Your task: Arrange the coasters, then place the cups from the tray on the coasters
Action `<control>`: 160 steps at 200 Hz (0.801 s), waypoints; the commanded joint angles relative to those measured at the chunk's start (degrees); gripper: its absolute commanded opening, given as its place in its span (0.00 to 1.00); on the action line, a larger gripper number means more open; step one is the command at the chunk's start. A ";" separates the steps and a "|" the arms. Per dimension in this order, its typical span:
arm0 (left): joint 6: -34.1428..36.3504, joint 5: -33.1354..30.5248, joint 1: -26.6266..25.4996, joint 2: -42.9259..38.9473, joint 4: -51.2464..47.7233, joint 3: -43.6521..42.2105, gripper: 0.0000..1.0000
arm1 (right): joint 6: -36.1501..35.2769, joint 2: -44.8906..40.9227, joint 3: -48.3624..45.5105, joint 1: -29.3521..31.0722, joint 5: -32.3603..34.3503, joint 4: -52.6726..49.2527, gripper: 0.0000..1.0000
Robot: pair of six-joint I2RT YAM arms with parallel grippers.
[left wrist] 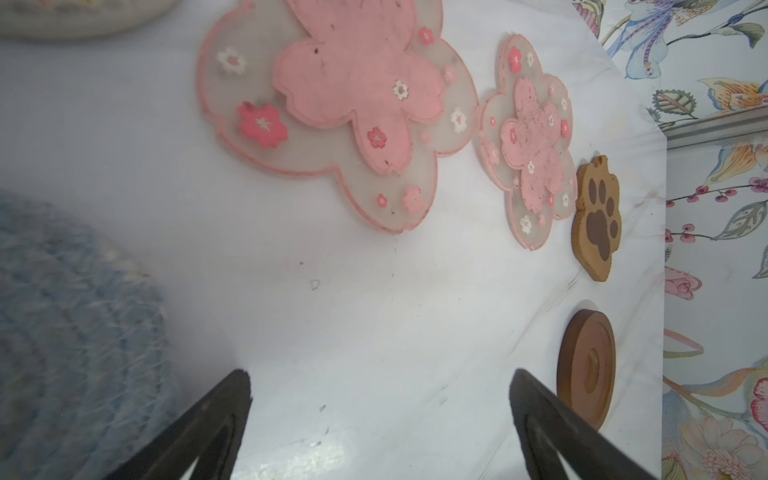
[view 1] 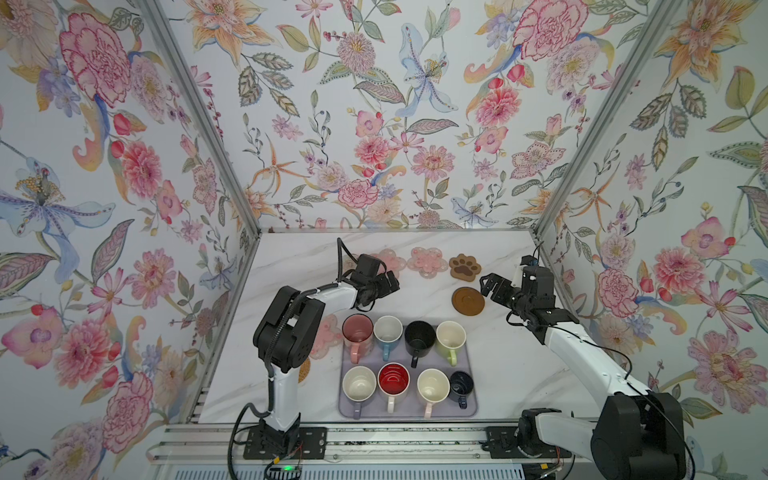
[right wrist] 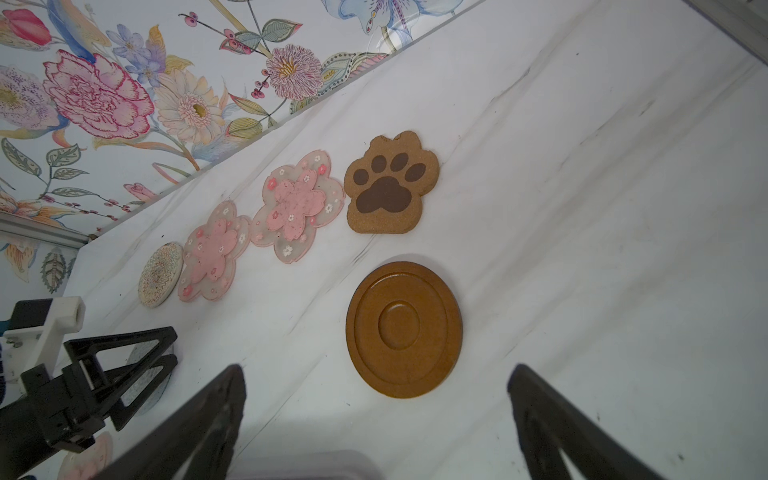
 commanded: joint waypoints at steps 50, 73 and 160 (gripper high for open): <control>-1.69 1.94 -4.23 6.39 -0.19 8.98 0.99 | -0.90 -0.66 -0.81 -1.01 -0.82 -0.15 0.99; -2.13 2.47 -5.31 8.31 -0.25 11.87 0.99 | -0.94 -0.48 -0.66 -1.08 -0.95 -0.21 0.99; -1.71 4.10 -8.08 14.27 -2.20 22.20 0.99 | -0.66 -0.19 -0.65 -1.35 -1.52 -0.27 0.99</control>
